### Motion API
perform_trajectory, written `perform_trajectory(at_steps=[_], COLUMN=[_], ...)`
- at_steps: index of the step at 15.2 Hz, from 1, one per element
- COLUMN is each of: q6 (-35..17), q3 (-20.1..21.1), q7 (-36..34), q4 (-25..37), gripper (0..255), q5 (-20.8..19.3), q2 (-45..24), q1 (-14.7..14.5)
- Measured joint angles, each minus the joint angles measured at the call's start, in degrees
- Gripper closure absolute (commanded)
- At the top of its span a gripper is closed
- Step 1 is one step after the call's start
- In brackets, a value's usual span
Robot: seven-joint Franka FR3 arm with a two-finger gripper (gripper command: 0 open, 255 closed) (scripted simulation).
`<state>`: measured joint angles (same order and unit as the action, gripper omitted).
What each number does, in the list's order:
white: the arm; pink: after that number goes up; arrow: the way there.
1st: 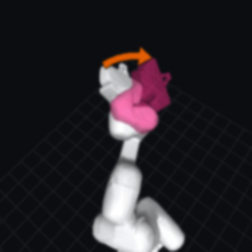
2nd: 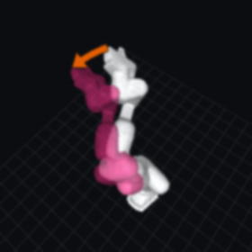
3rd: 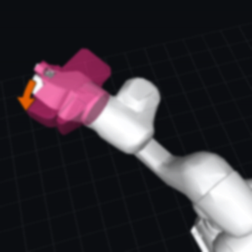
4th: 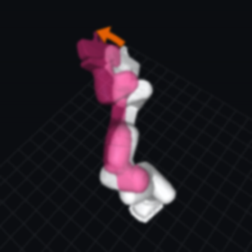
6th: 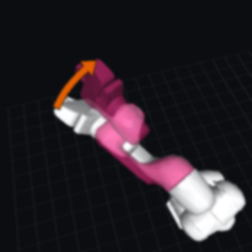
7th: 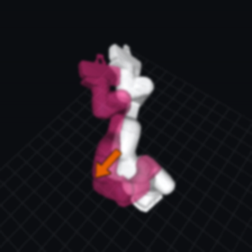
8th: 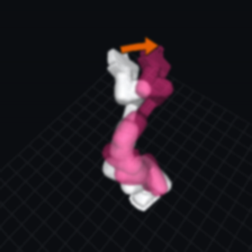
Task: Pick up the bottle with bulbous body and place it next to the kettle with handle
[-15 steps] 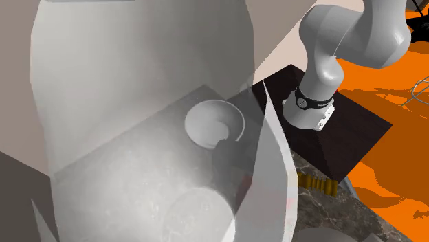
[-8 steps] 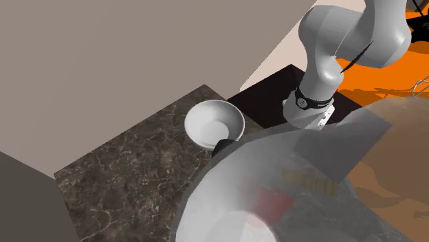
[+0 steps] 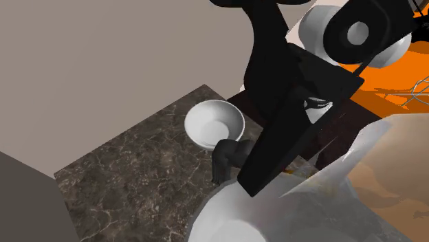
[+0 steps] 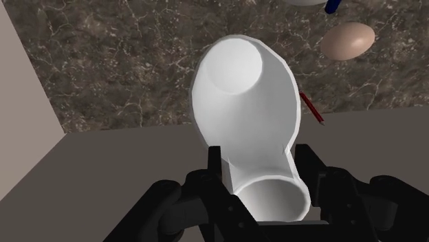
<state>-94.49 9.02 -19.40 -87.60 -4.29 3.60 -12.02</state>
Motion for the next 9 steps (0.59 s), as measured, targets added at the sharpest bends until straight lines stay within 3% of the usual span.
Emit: perform_trajectory(at_steps=[9], q6=[-7.6], q3=[-0.2], q7=[-0.2], q4=[-9.7], gripper=[255], q5=[0.3], q2=[2.2], q1=[0.1])
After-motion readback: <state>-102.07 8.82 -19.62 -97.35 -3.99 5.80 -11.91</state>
